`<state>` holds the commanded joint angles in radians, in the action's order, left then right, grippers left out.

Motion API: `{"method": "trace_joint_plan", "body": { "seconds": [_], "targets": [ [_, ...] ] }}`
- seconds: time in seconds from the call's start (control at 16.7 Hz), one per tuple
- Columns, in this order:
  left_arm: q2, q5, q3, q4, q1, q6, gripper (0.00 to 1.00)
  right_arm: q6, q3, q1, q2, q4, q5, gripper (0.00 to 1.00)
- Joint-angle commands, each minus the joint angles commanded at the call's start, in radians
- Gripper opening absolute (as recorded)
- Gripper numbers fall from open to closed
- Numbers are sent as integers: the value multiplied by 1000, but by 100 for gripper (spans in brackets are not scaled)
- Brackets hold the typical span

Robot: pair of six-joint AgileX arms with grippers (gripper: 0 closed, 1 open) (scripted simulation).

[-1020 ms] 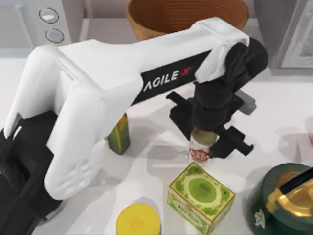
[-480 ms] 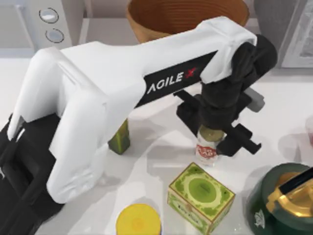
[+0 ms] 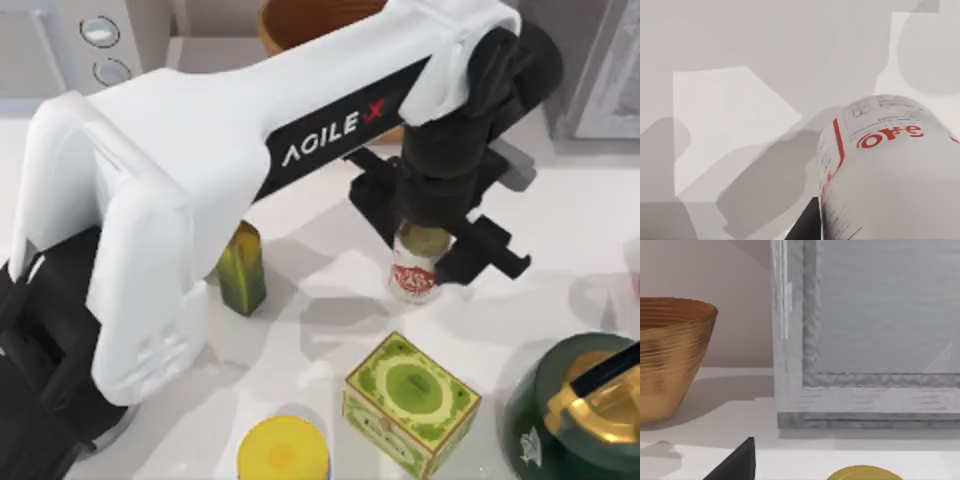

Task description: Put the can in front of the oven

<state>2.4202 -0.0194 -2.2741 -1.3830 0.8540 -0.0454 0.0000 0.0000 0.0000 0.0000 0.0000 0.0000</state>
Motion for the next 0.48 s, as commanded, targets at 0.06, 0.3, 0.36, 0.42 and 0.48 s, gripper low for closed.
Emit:
{"method": "trace_joint_plan", "body": {
  "seconds": [0.06,0.3,0.36,0.42,0.48],
  "targets": [
    [-2,14,8,-20,4,-1,0,0,0,0,0,0,0,100],
    [-3,24,14,-31,12,-3,0,0,0,0,0,0,0,100],
    [0,22,13,-29,11,-1,0,0,0,0,0,0,0,100],
    [-1,21,13,-28,9,-1,0,0,0,0,0,0,0,100],
    [-9,12,13,-27,-3,2,0,0,0,0,0,0,0,100]
  ]
}}
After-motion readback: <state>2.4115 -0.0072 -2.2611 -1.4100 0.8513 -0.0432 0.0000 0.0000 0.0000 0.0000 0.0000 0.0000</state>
